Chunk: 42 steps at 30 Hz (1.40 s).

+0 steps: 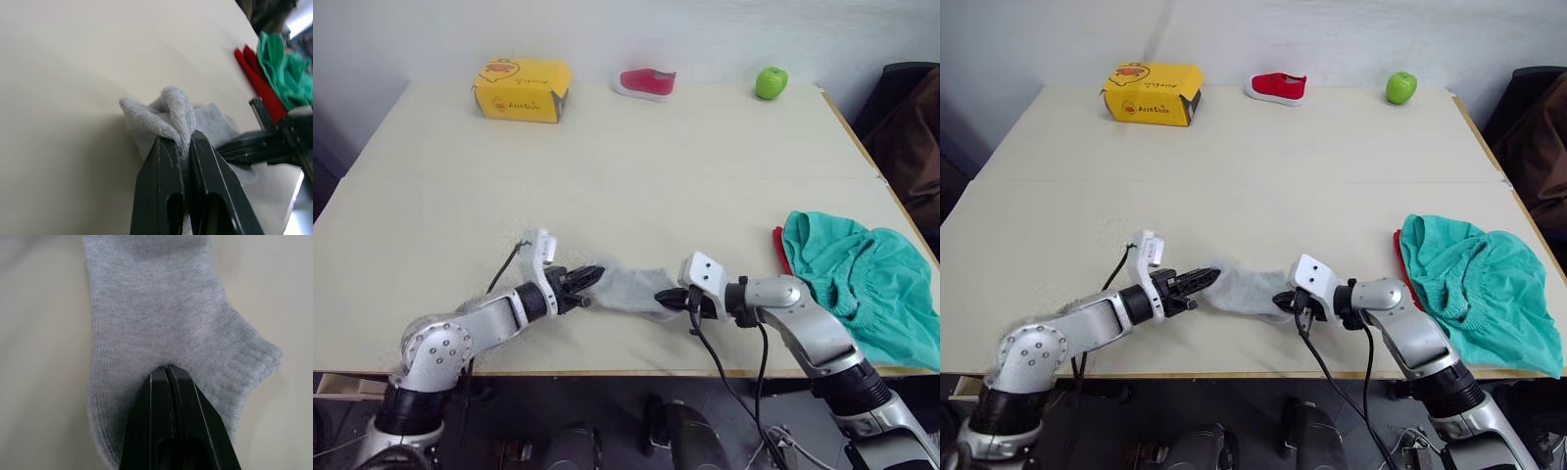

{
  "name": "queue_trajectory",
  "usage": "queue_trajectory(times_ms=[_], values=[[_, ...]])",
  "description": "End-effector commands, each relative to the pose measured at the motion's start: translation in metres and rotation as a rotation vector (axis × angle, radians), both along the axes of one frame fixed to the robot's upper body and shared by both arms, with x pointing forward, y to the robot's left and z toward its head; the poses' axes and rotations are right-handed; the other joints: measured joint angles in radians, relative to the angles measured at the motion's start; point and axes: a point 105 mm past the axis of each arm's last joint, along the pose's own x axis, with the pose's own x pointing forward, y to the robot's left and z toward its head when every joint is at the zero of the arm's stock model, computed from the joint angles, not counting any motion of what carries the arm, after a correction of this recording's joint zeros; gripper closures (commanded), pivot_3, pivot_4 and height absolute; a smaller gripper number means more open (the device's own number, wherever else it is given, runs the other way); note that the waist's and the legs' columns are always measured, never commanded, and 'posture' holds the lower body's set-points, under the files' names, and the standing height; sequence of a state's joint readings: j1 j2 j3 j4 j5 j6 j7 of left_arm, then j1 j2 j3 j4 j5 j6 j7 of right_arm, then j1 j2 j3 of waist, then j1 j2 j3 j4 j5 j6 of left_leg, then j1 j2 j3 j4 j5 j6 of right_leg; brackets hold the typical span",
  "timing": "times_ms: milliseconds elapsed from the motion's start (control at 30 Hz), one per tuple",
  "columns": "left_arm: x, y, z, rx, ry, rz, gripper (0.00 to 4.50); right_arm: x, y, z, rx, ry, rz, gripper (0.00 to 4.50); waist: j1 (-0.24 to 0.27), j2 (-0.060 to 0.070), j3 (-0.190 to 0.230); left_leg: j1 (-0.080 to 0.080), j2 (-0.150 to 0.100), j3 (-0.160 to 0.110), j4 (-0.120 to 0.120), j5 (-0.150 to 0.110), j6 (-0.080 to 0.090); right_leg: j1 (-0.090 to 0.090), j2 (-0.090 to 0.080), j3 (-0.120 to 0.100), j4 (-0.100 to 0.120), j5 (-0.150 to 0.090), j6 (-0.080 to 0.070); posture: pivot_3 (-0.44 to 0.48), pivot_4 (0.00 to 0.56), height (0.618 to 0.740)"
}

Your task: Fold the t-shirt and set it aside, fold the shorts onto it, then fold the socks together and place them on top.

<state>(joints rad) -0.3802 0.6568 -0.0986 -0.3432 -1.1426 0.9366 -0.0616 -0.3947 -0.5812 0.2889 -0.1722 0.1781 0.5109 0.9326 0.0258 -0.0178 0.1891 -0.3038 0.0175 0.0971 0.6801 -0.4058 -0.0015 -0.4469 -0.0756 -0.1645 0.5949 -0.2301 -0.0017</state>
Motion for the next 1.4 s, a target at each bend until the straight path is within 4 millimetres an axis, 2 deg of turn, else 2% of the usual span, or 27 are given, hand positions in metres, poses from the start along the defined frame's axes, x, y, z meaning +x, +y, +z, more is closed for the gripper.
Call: queue_trajectory(times_ms=[33,167,300,400,533,667,833,867,967,1100,1167,1233,1333,1400], values=[[-0.014,-0.036,0.009,0.141,-0.169,-0.298,4.46,-0.001,-0.004,-0.013,-0.032,0.052,-0.021,4.50,0.000,0.000,0.000,0.000,0.000,0.000,0.000,0.000,0.000,0.000,0.000,0.000,-0.001,0.000,0.000,0.000,0.150,0.740],[-0.013,-0.059,0.006,0.289,-0.297,-0.487,4.46,-0.001,-0.002,-0.012,-0.034,0.054,-0.018,4.50,-0.003,0.003,0.002,-0.001,0.001,0.000,-0.002,0.001,0.002,0.000,0.000,-0.001,-0.003,0.000,0.000,0.000,0.150,0.740],[-0.010,-0.078,0.001,0.339,-0.318,-0.589,4.46,-0.001,-0.004,-0.014,-0.031,0.053,-0.035,4.50,-0.002,0.004,0.002,-0.002,0.002,0.000,-0.002,0.004,0.007,-0.001,0.002,-0.001,-0.004,0.000,0.000,0.000,0.150,0.740],[0.001,-0.083,-0.011,0.390,-0.304,-0.597,4.46,-0.001,-0.006,-0.013,-0.020,0.051,-0.063,4.50,0.000,0.004,0.003,-0.002,0.002,0.000,-0.001,0.004,0.007,0.000,0.002,-0.001,-0.004,0.000,0.000,0.000,0.150,0.740],[0.000,-0.081,-0.025,0.448,-0.267,-0.667,4.46,-0.001,-0.012,-0.005,0.002,0.037,-0.108,4.50,0.001,0.004,0.003,-0.002,0.002,0.000,-0.001,0.004,0.009,0.000,0.001,-0.001,-0.004,0.000,0.001,0.000,0.150,0.740],[0.004,-0.081,-0.032,0.452,-0.238,-0.675,4.46,-0.004,-0.023,0.009,0.028,0.021,-0.164,4.50,0.008,0.005,0.003,-0.002,0.002,-0.002,-0.001,0.004,0.011,0.000,0.000,-0.002,-0.004,0.001,0.002,0.000,0.150,0.740],[0.010,-0.082,-0.036,0.460,-0.234,-0.674,4.46,-0.010,-0.048,0.046,0.067,-0.047,-0.264,4.50,0.021,0.006,0.004,-0.006,0.001,-0.002,0.002,0.002,0.015,-0.005,-0.002,-0.004,-0.006,0.002,0.006,0.000,0.150,0.740],[0.011,-0.083,-0.035,0.458,-0.235,-0.674,4.46,-0.010,-0.050,0.055,0.089,-0.060,-0.279,4.50,0.022,0.006,0.004,-0.011,0.000,-0.002,0.002,0.002,0.015,-0.006,-0.003,-0.005,-0.006,0.002,0.006,0.000,0.150,0.740],[0.012,-0.087,-0.035,0.444,-0.233,-0.678,4.46,-0.010,-0.044,0.077,0.178,-0.081,-0.292,4.50,0.021,0.007,0.004,-0.014,0.000,-0.002,0.003,0.003,0.015,-0.008,-0.003,-0.007,-0.006,0.003,0.006,0.000,0.150,0.740],[0.012,-0.089,-0.037,0.447,-0.234,-0.681,4.46,-0.012,-0.022,0.088,0.249,-0.064,-0.260,4.50,0.022,0.007,0.004,-0.014,0.000,-0.003,0.003,0.004,0.015,-0.007,-0.003,-0.007,-0.005,0.003,0.006,0.000,0.150,0.740],[0.012,-0.089,-0.037,0.447,-0.235,-0.683,4.46,-0.013,-0.011,0.086,0.270,-0.037,-0.248,4.50,0.022,0.007,0.004,-0.014,0.000,-0.003,0.003,0.004,0.015,-0.007,-0.003,-0.007,-0.005,0.003,0.006,0.000,0.150,0.740],[0.012,-0.090,-0.036,0.440,-0.235,-0.684,4.46,-0.010,-0.001,0.068,0.254,0.002,-0.262,4.50,0.023,0.007,0.004,-0.014,0.000,-0.003,0.003,0.004,0.015,-0.007,-0.003,-0.007,-0.005,0.003,0.006,0.000,0.150,0.740],[0.011,-0.090,-0.033,0.414,-0.232,-0.681,4.46,-0.007,0.003,0.046,0.218,0.038,-0.287,4.50,0.023,0.007,0.004,-0.014,0.000,-0.003,0.003,0.004,0.016,-0.008,-0.003,-0.008,-0.004,0.003,0.006,0.000,0.150,0.740],[0.008,-0.091,-0.026,0.362,-0.232,-0.683,3.96,-0.008,0.003,0.033,0.199,0.078,-0.292,4.50,0.020,0.007,0.004,-0.015,-0.001,-0.004,0.003,0.005,0.017,-0.009,-0.003,-0.009,-0.003,0.004,0.007,0.000,0.150,0.740]])
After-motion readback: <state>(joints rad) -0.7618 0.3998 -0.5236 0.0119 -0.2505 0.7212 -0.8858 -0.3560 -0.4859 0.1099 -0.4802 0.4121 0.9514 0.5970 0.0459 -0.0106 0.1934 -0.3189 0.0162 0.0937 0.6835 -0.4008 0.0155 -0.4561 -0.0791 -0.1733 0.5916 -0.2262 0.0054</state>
